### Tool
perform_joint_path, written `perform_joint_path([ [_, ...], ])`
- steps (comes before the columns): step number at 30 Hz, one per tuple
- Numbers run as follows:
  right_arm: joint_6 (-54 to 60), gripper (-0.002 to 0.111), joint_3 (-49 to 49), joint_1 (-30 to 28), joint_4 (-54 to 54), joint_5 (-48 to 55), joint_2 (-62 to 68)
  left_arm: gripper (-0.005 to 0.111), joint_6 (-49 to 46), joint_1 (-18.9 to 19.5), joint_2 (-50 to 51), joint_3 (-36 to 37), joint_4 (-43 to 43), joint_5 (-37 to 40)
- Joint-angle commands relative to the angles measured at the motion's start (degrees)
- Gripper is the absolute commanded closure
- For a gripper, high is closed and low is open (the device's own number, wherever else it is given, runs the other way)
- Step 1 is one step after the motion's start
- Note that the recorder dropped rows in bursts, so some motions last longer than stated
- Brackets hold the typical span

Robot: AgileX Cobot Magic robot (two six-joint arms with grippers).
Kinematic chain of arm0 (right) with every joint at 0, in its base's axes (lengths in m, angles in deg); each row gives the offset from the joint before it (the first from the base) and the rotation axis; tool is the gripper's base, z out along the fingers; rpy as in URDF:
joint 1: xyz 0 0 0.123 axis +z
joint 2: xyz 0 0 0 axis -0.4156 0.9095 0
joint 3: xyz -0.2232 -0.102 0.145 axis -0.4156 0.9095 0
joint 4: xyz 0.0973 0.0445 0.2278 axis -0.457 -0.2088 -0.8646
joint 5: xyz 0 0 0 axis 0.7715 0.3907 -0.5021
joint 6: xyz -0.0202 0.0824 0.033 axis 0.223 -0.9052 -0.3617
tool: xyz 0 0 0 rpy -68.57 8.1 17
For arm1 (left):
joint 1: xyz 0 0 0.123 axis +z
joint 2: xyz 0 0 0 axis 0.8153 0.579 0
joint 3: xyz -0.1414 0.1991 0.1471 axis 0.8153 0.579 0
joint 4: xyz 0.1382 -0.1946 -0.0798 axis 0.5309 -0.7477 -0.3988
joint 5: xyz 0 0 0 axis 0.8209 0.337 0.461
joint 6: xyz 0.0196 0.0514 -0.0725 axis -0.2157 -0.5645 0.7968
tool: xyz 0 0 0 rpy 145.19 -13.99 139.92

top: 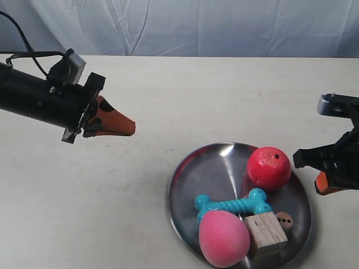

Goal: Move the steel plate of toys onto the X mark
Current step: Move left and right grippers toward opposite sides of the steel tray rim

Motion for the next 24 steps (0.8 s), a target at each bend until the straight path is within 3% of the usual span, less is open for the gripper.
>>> perform_joint_path([
  [1,-1.94,0.109,0.31,-0.15,0.64,-1.93,1.72,0.107,-0.62,-0.22,0.4,-0.11,-1.97,-3.9],
  [9,-1.94,0.109,0.34,-0.15,1.12,-3.8,4.72,0.107,-1.8,-2.01,0.74,2.08,-1.78,-9.97],
  [15,-1.94,0.109,0.34,-0.15,1.74,-4.03,6.84,0.107,-2.6,-9.22,6.43,2.23,-1.55,-9.86],
  [18,-1.94,0.109,0.34,-0.15,2.74,-3.92,6.84,0.097,-2.6,-12.65,11.74,2.23,-1.7,-9.97],
  [24,-1.94,0.109,0.34,-0.15,3.49,-3.72,6.84,0.07,-2.39,-12.77,16.68,2.23,-6.21,-9.97],
])
